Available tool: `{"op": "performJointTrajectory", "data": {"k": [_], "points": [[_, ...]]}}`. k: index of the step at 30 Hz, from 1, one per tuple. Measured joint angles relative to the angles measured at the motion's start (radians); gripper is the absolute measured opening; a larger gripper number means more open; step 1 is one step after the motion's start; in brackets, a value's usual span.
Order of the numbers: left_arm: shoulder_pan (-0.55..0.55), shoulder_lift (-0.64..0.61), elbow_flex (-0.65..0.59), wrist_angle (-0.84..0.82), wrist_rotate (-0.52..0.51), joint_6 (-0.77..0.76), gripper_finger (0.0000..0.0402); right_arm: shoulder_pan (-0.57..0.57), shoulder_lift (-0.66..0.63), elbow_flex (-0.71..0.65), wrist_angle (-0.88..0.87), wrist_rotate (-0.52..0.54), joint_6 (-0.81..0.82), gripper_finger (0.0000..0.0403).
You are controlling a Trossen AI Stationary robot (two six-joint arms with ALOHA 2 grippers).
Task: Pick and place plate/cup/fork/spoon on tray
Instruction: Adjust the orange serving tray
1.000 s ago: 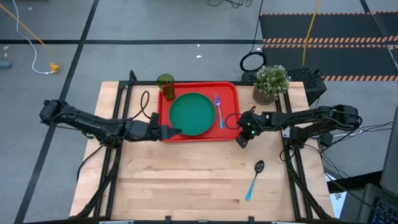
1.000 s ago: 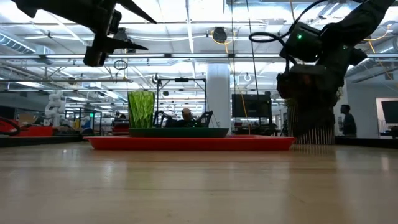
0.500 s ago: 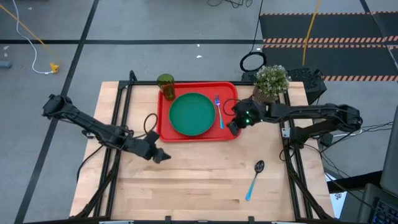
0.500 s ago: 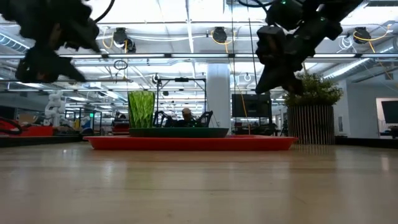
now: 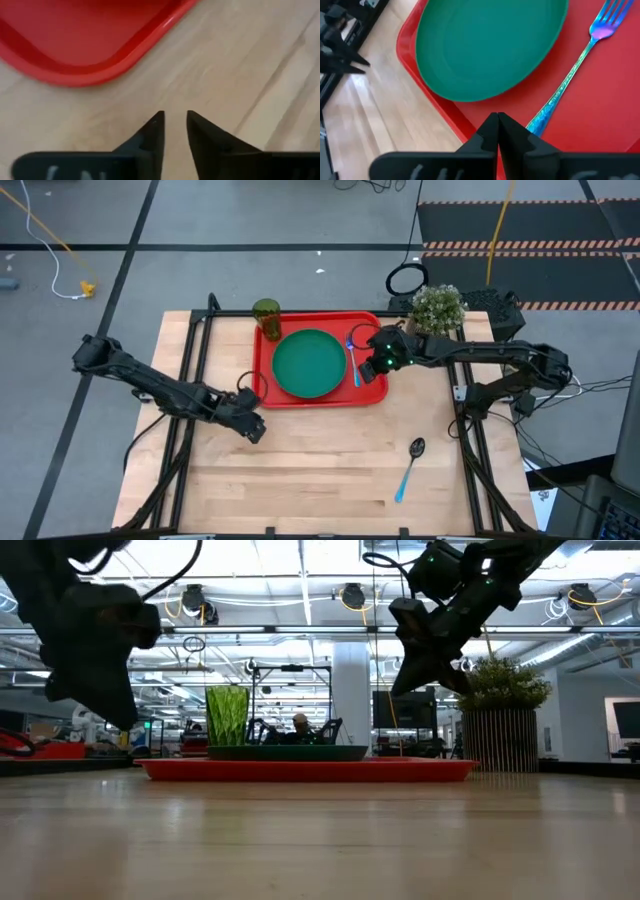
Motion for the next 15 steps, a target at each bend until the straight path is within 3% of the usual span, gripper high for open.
{"op": "performJointTrajectory", "data": {"k": [9, 15], "points": [[0.071, 0.090, 0.000, 0.013, 0.001, 0.061, 0.0008, -0.016, 0.000, 0.000, -0.006, -0.001, 0.022, 0.0000], [0.113, 0.098, 0.000, 0.046, -0.017, 0.069, 0.0016, -0.026, 0.000, 0.000, -0.008, 0.000, 0.036, 0.0000]]}}
